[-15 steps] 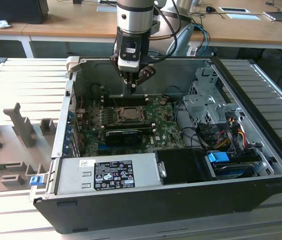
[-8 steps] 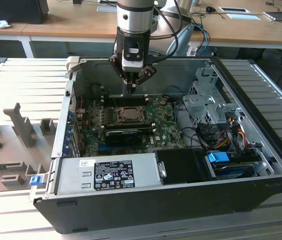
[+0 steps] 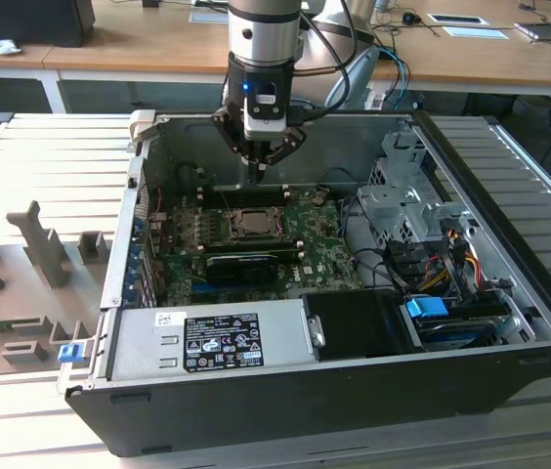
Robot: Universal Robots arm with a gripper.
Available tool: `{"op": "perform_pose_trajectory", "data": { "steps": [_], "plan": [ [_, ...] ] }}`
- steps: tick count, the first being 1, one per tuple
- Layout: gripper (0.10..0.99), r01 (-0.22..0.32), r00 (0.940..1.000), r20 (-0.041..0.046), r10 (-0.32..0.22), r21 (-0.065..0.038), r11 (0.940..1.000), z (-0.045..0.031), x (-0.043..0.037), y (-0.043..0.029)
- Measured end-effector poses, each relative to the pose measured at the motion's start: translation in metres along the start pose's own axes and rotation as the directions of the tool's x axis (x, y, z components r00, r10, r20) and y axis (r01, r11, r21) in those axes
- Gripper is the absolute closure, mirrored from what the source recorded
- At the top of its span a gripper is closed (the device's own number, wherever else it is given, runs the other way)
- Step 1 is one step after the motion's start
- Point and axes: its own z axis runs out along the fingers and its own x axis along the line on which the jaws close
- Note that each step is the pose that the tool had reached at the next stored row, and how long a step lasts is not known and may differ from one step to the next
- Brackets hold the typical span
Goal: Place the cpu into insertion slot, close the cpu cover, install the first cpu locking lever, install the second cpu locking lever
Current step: 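Install the first cpu locking lever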
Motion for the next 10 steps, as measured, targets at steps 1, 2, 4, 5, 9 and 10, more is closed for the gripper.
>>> {"op": "perform_pose_trajectory", "data": {
  "steps": [1, 2, 4, 5, 9, 10],
  "plan": [
    [0.980, 0.009, 1.0000, -0.0001, -0.009, 0.000, 1.0000, 0.0000, 0.0000, 0.0000],
    [0.980, 0.014, 0.9999, -0.0002, -0.014, 0.000, 0.9999, 0.0000, 0.0000, 0.0000],
    [0.980, 0.026, 0.9997, -0.0003, -0.026, 0.000, 0.9997, 0.0000, 0.0000, 0.0000],
    [0.980, 0.031, 0.9995, -0.0003, -0.031, 0.000, 0.9995, 0.0000, 0.0000, 0.0000],
    [0.980, 0.060, 0.9982, -0.0006, -0.060, 0.001, 0.9982, 0.0000, 0.0000, 0.0000],
    [0.980, 0.064, 0.9979, -0.0007, -0.064, 0.001, 0.9979, 0.0000, 0.0000, 0.0000]
  ]
}}
